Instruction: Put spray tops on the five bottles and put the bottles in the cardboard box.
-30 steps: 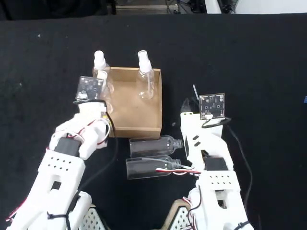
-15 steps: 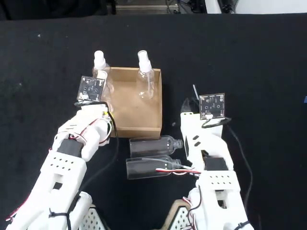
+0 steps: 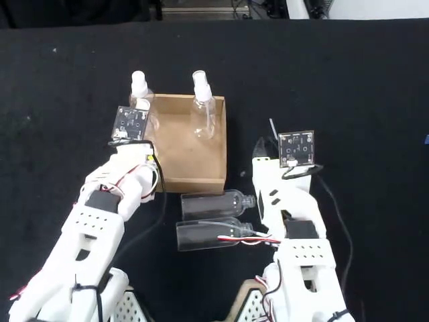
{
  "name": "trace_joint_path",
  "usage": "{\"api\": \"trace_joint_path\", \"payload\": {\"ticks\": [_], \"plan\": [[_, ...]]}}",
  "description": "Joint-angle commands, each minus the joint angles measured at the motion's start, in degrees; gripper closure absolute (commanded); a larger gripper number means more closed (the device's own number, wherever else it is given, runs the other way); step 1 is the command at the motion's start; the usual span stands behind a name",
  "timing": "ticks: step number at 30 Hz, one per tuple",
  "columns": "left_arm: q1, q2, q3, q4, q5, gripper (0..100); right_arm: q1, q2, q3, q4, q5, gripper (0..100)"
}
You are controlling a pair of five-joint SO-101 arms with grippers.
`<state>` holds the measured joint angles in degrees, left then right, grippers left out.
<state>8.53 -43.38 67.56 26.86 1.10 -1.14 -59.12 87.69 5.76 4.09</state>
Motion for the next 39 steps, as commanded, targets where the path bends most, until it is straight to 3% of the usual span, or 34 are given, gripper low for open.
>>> {"api": "trace_joint_path", "payload": {"ticks": [1, 18, 39], "plan": [[0.48, 1.32, -1.45, -3.34, 0.18, 96, 0.35, 0.31, -3.74, -1.49, 0.35, 97.3], [-1.98, 10.64, -1.54, -13.36, 0.18, 96, 0.35, 0.31, -3.74, -1.49, 0.35, 97.3], [-2.51, 10.90, -3.65, -16.09, -0.26, 96, 0.35, 0.31, -3.74, -1.49, 0.35, 97.3]]}}
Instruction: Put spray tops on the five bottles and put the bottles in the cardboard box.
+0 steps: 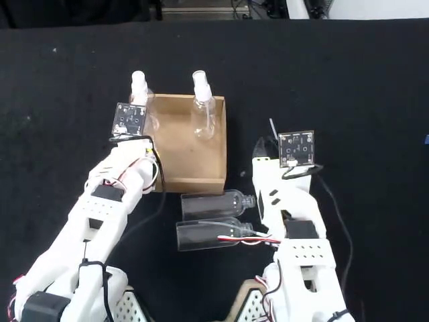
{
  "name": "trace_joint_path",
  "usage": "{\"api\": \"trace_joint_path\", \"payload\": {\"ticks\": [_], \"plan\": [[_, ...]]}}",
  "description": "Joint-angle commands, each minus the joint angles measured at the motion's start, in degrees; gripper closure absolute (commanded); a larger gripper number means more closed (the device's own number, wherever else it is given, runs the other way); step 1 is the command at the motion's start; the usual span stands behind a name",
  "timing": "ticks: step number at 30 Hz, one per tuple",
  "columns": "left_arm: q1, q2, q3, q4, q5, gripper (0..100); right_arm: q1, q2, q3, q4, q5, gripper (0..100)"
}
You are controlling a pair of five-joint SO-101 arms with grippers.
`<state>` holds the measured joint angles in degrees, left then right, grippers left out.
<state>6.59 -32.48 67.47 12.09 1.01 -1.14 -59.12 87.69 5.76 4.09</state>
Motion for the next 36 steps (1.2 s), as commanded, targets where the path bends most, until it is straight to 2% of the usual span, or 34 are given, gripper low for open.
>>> {"api": "trace_joint_path", "payload": {"ticks": [1, 11, 19, 29, 36], "plan": [[-0.57, 0.00, -3.56, -1.32, -0.18, 96, 0.35, 0.31, -3.74, -1.49, 0.35, 97.3], [-0.57, 0.53, -3.56, -0.97, -0.26, 96, 0.44, 0.31, -3.82, -1.49, 0.35, 97.3], [-1.19, 7.47, -6.37, -1.05, 0.09, 96, 0.44, 0.31, -3.82, -1.49, 0.35, 97.3], [-1.63, 7.65, -6.90, -3.60, 0.09, 96, 0.44, 0.31, -3.82, -1.49, 0.35, 97.3], [-1.54, 6.95, -6.99, 1.58, -0.18, 96, 0.44, 0.31, -3.82, -1.49, 0.35, 97.3]]}}
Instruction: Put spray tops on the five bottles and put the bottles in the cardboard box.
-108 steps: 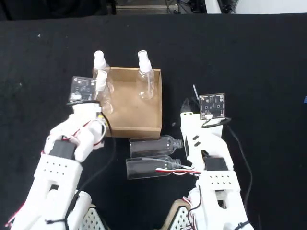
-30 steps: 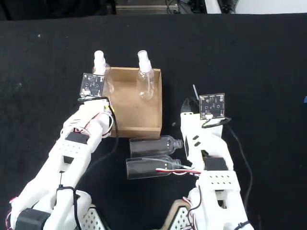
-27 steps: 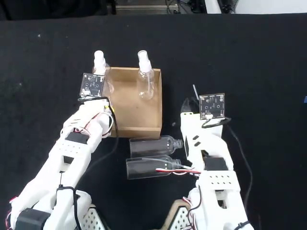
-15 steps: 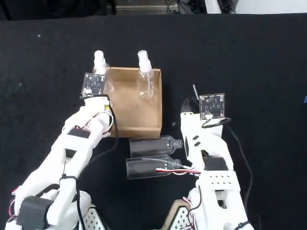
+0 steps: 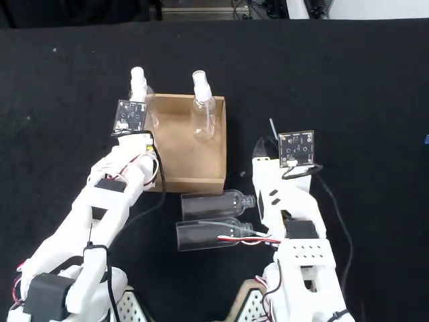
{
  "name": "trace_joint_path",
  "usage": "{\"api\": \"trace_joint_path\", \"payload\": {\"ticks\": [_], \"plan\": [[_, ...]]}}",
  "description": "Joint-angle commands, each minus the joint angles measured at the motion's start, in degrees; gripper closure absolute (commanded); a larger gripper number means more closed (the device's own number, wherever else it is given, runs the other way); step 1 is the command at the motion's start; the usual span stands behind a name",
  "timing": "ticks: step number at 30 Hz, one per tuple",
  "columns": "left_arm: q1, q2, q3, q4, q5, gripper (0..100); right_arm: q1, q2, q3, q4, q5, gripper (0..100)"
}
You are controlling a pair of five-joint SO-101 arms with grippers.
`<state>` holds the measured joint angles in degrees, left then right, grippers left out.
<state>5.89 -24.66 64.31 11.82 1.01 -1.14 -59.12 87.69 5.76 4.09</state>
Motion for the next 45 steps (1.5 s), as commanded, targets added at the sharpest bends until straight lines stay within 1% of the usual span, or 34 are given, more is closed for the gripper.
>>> {"api": "trace_joint_path", "payload": {"ticks": [1, 5, 9, 10, 13, 17, 18, 20, 22, 24, 26, 28, 30, 33, 36, 38, 41, 45], "plan": [[-0.84, -0.88, -3.91, 2.55, -0.18, 96, 0.44, 0.31, -3.82, -1.49, 0.35, 97.3], [-0.57, -4.75, -3.91, 5.98, -0.18, 96, 0.44, 0.31, -3.82, -1.49, 0.35, 97.3], [-1.01, -16.44, -3.91, 12.75, -0.35, 96, 0.35, 0.31, -3.82, -1.49, 0.35, 97.3], [-1.10, -19.69, -3.91, 15.47, -1.23, 96, 0.35, 0.31, -3.82, -1.49, 0.35, 97.3], [-0.57, -29.19, -3.91, 25.14, -6.77, 96, 0.35, 0.31, -3.82, -1.49, 0.35, 97.3], [-1.01, -38.77, -5.05, 36.66, -13.45, 95, 0.26, 0.31, -3.74, -1.49, 0.35, 97.3], [-0.84, -40.18, -6.20, 40.00, -14.59, 95, 0.26, 0.31, -3.65, -1.49, 0.35, 97.3], [-0.31, -41.67, -9.54, 46.95, -16.35, 90, 0.26, 0.31, -3.65, -1.41, 0.35, 97.3], [1.63, -41.76, -13.23, 53.71, -18.55, 84, 0.35, 0.31, -3.65, -1.32, 0.35, 97.3], [5.32, -41.76, -16.04, 60.31, -23.38, 79, 0.53, 0.31, -3.74, -1.32, 0.35, 97.3], [11.74, -41.76, -17.80, 66.02, -27.96, 79, 1.58, 0.31, -3.91, -1.32, 0.35, 97.3], [18.24, -41.58, -17.89, 69.54, -29.63, 79, 4.48, 0.31, -5.32, -1.14, 0.35, 97.3], [23.52, -39.82, -17.89, 71.12, -29.71, 79, 7.65, 0.31, -7.16, -0.26, 0.35, 97.3], [29.14, -33.76, -17.89, 71.65, -29.98, 79, 12.31, 0.31, -12.35, 6.86, 0.88, 97.3], [35.03, -25.41, -18.42, 71.38, -29.98, 79, 19.52, 0.31, -16.57, 16.18, 6.42, 97.3], [38.29, -19.96, -19.12, 70.42, -30.07, 79, 25.14, 0.31, -17.10, 20.84, 11.78, 97.2], [39.25, -12.75, -19.38, 63.74, -29.71, 79, 34.55, 0.31, -17.27, 26.64, 19.16, 97.2], [39.34, -4.75, -19.82, 56.00, -29.54, 79, 47.03, 0.48, -16.75, 29.54, 24.53, 97.2]]}}
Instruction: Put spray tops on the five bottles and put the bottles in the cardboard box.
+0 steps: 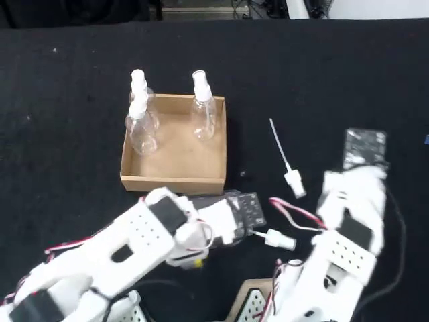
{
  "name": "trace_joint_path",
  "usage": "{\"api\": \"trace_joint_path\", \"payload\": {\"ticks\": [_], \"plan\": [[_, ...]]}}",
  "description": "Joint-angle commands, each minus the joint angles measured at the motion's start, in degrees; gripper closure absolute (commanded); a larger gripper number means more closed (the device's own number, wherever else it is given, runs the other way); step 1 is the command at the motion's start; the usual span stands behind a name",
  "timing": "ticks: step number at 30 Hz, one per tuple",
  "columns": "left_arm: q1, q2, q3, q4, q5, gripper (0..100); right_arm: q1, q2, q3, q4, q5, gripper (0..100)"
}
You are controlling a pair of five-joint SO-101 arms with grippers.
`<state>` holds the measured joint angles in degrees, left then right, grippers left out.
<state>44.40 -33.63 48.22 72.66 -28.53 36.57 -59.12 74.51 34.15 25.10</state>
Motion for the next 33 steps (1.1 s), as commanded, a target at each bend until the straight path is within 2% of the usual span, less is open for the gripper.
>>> {"api": "trace_joint_path", "payload": {"ticks": [1, 3, 8, 16, 20, 24, 33], "plan": [[0.92, 5.80, -3.82, -5.98, 0.00, 79, 11.69, 0.57, -3.30, 1.32, 4.57, 97.2], [0.75, 8.35, -5.23, -6.86, 0.00, 79, 15.03, 0.57, -2.59, 1.23, 7.38, 97.2], [0.75, 12.84, -7.87, -7.47, 0.00, 79, 16.00, 0.31, -0.48, 1.23, 12.04, 97.2], [0.75, 15.21, -10.07, -6.86, 2.11, 78, 16.00, 0.31, -0.22, 1.49, 11.87, 97.2], [0.75, 15.21, -10.51, -7.38, 2.99, 70, 16.00, 0.31, -0.22, 1.58, 11.87, 97.2], [0.75, 15.30, -10.24, -7.56, 2.73, 73, 16.09, 0.48, -0.13, 1.58, 11.87, 97.2], [1.10, 16.97, -6.29, -17.67, 6.86, 73, 16.18, 0.40, -0.13, 1.41, 11.87, 97.2]]}}
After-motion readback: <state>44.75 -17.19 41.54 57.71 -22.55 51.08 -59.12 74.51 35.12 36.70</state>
